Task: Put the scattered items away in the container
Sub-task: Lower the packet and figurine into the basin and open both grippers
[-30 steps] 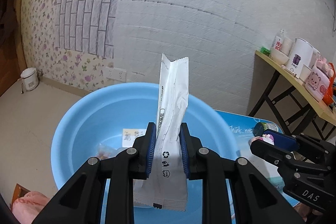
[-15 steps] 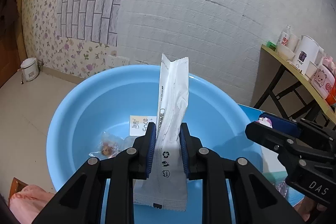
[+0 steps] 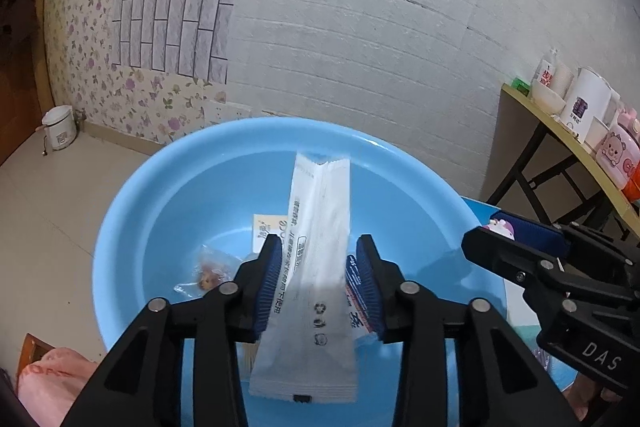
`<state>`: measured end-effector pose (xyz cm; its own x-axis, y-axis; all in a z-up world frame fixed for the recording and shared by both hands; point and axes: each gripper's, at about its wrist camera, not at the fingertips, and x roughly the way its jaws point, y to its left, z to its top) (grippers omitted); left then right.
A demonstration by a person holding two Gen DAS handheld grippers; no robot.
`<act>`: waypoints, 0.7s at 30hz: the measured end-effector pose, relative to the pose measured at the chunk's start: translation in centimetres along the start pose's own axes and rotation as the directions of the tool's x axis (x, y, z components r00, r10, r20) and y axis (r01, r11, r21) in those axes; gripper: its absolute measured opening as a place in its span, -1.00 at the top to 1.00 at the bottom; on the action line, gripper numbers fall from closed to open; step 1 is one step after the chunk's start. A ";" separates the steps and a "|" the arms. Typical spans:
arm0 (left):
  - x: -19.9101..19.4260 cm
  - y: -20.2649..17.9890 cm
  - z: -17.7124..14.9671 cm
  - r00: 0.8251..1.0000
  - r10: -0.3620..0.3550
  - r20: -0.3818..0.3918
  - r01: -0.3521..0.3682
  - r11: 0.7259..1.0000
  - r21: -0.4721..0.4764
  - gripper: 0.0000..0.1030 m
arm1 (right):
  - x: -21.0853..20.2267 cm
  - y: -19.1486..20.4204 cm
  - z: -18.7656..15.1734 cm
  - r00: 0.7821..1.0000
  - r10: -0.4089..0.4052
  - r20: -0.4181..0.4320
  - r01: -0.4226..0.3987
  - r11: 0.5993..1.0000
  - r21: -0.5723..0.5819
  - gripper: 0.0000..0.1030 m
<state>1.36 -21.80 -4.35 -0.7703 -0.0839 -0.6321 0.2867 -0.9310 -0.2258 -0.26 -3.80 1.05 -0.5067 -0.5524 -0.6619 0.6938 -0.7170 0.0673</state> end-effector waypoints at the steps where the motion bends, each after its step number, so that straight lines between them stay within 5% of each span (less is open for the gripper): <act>1: -0.2 0.1 0.1 1.000 0.004 0.005 -0.004 1.000 -0.002 0.17 | 0.0 0.0 0.0 1.000 0.000 0.000 0.000 1.000 0.000 0.30; 5: -1.0 0.2 0.3 0.999 0.019 0.041 -0.019 1.000 0.000 -0.12 | 0.1 0.0 0.1 1.000 0.001 0.000 -0.001 1.000 0.000 0.30; 21: -1.5 1.5 0.8 0.998 0.022 0.062 -0.021 0.999 -0.027 -0.22 | 0.4 0.6 -0.1 1.000 0.011 -0.009 -0.011 1.000 -0.013 0.30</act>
<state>2.49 -23.35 -3.12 -0.7977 -0.1266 -0.5896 0.3179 -0.9191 -0.2328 0.02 -4.41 0.80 -0.4946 -0.5561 -0.6680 0.7059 -0.7054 0.0646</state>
